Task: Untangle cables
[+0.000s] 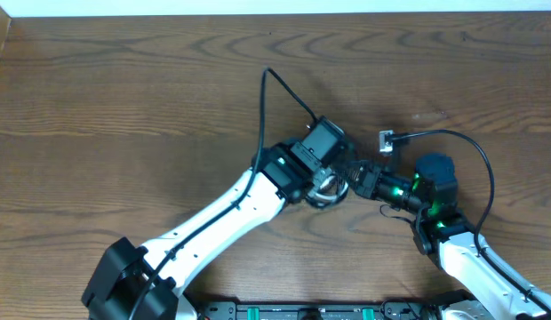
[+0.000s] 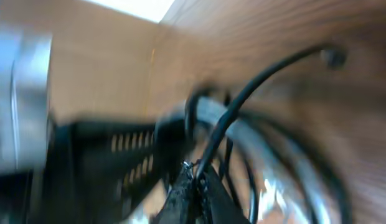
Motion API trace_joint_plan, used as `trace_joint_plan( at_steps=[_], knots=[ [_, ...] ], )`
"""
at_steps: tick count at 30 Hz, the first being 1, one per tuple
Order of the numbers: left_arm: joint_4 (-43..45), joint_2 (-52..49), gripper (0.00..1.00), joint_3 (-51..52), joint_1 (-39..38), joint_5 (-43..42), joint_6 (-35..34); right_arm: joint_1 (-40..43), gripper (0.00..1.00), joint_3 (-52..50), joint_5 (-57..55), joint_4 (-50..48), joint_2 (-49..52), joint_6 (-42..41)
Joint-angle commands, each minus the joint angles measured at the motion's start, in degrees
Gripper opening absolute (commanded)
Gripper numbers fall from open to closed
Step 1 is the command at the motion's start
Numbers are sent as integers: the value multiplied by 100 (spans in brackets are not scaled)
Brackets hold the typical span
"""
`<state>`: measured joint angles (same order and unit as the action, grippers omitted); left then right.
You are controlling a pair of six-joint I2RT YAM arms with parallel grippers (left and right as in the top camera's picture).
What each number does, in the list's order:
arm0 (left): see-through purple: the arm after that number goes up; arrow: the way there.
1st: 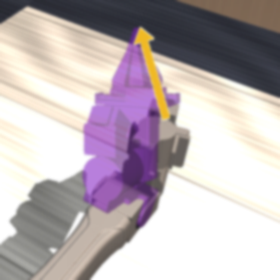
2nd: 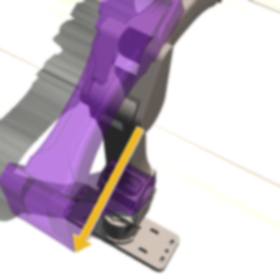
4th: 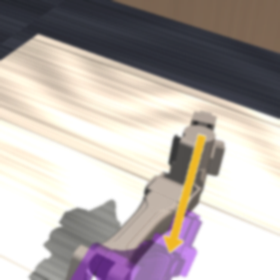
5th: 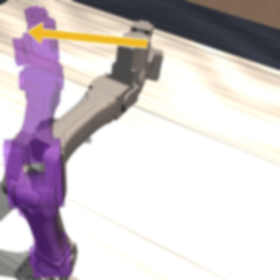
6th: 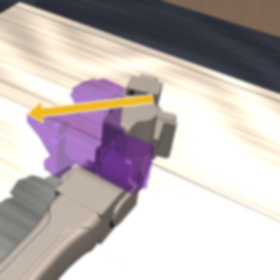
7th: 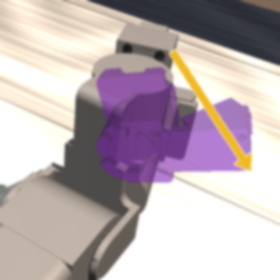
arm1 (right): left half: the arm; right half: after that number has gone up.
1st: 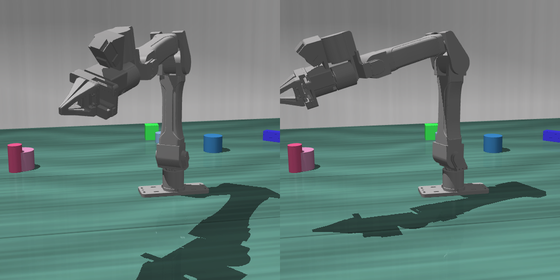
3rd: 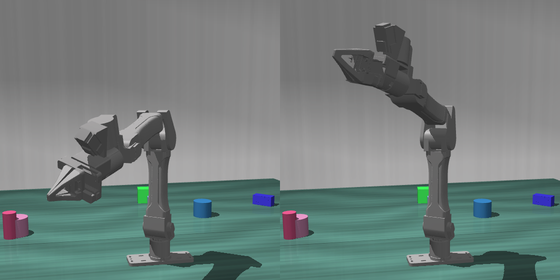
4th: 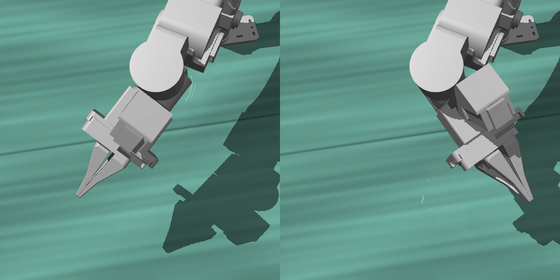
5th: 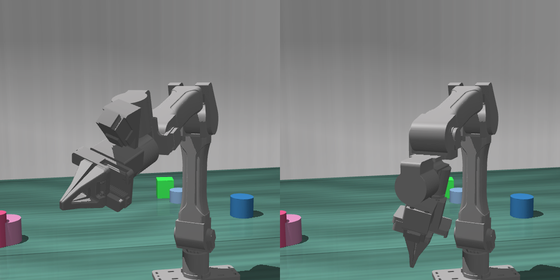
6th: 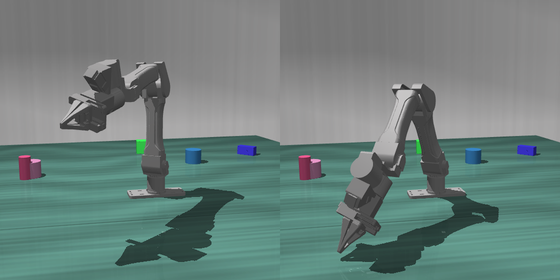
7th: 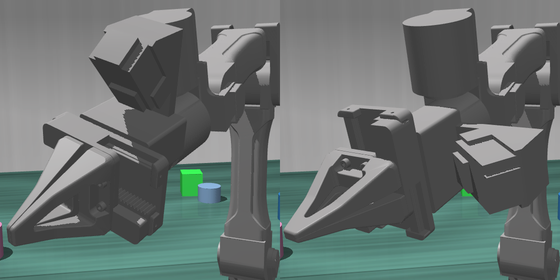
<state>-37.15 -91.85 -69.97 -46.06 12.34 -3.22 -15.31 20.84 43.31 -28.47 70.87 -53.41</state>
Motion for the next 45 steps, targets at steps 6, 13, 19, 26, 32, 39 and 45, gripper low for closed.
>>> trace_joint_plan(
  at_steps=[6,13,19,26,32,39,45],
  knots=[
    [249,31,8,-31,844,321,-1095,-55,1,13,1429,0,7,852],
    [225,31,8,-31,1217,315,-2166,-48,1,11,1427,0,7,852],
    [221,31,8,-31,1335,319,-2608,179,1,11,1384,118,7,850],
    [223,28,8,-31,1746,319,-2608,1062,1,11,850,1582,7,1268],
    [282,28,8,-31,1829,-737,-2103,1261,1,11,828,1875,7,1488],
    [295,28,8,-31,1829,-2745,-339,1259,8,11,946,1698,7,1104],
    [321,22,8,-31,1829,-2629,-101,1259,8,11,1718,1110,7,1106]
  ],
)
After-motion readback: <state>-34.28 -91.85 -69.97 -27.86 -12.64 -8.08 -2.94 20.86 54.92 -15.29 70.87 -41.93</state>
